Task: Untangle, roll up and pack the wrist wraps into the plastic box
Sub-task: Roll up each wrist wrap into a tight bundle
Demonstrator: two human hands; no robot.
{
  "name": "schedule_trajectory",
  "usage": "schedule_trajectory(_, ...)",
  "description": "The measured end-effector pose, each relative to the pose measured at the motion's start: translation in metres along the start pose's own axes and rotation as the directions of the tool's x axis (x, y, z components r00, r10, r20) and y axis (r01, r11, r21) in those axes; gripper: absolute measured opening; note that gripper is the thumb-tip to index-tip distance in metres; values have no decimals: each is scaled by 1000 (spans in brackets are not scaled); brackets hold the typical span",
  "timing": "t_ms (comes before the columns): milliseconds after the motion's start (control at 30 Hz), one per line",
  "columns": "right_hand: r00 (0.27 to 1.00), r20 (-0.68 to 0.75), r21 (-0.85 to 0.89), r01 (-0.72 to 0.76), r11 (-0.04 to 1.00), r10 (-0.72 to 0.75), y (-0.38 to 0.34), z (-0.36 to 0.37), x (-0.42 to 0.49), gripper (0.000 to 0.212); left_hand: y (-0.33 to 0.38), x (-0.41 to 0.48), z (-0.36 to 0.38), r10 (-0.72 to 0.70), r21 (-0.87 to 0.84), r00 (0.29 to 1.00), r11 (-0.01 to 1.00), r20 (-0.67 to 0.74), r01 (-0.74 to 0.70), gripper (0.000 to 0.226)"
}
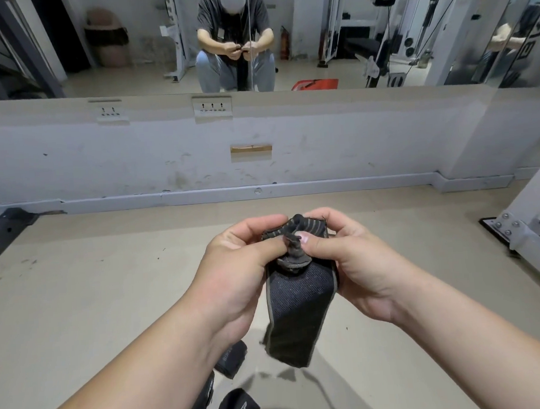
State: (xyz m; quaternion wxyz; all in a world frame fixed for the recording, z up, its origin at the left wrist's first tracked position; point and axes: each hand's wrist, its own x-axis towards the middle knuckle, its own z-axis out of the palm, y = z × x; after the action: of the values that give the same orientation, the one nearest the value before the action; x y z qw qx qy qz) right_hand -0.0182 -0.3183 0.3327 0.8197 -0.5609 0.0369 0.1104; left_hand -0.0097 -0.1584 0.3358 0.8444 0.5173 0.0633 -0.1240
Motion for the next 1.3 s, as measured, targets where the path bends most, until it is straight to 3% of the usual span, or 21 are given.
schedule_trajectory(167,997,-60,-51,54,997,-57,-2,6,1,33,0,2,-4,-110,-60,992,992,61,114,25)
schedule_trajectory(333,993,-71,-118,82,990,-91,-5,3,1,40,-3,1,-7,-118,202,982,975,150,87,25)
schedule_trajectory(567,986,18,-264,164,951,-165,0,4,-5,40,2,2,-12,-156,277,968,956,199,97,29)
schedule_trajectory(767,985,84,-300,171,939,-153,-1,8,-8,34,-3,1,-4,23,139,998,990,60,-31,23)
schedule_trajectory(867,990,104,-218,112,969,-92,1,8,-6,44,-2,5,-5,92,124,996,988,-18,-89,27)
schedule_trajectory(967,1000,19,-212,-3,977,8,0,9,-2,37,-4,8,-9,222,291,974,935,-33,-204,32)
schedule_trajectory(1100,995,40,-224,-78,971,89,5,6,-1,43,-10,6,-10,397,541,918,772,0,-334,46)
schedule_trajectory(1200,998,21,-153,-63,986,67,7,5,0,35,-11,2,-7,439,571,898,731,25,-373,47)
schedule_trajectory(1300,1000,-14,-137,16,990,-19,9,3,1,25,-12,2,-4,410,527,912,773,10,-354,46)
